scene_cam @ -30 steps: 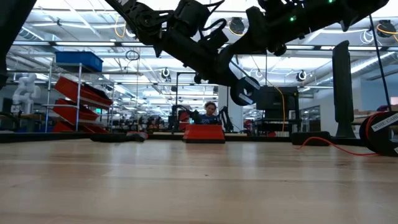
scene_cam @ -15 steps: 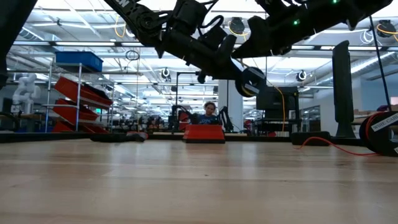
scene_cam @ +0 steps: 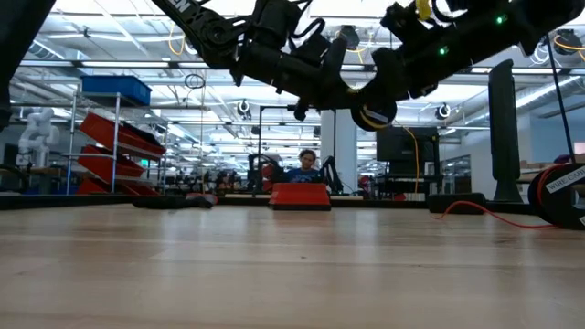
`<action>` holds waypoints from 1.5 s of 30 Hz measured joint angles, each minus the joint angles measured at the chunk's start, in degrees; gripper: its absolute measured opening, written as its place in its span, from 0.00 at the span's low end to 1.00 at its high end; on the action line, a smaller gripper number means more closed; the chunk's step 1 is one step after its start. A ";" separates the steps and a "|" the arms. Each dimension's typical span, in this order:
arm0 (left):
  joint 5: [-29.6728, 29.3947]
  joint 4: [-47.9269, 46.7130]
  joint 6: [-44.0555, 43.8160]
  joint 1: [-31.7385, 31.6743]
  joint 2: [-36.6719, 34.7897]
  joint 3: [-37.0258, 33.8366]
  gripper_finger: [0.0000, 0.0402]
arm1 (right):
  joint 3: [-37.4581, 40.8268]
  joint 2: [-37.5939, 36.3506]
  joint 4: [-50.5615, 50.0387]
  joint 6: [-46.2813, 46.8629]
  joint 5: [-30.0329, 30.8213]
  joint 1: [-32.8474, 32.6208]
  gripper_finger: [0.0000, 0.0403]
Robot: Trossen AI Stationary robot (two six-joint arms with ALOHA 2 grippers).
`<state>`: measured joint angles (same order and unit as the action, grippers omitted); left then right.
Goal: Coil cords
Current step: Coil the yellow wire onto the spool
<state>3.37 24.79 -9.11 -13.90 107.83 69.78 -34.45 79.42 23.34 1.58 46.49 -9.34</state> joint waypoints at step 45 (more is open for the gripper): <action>13.74 -18.71 13.36 -2.28 -0.44 0.09 0.00 | 7.92 -0.44 -3.68 4.04 -0.46 1.52 0.00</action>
<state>17.11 6.08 4.26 -16.18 107.39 69.87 -26.53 78.98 19.66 5.62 46.03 -7.81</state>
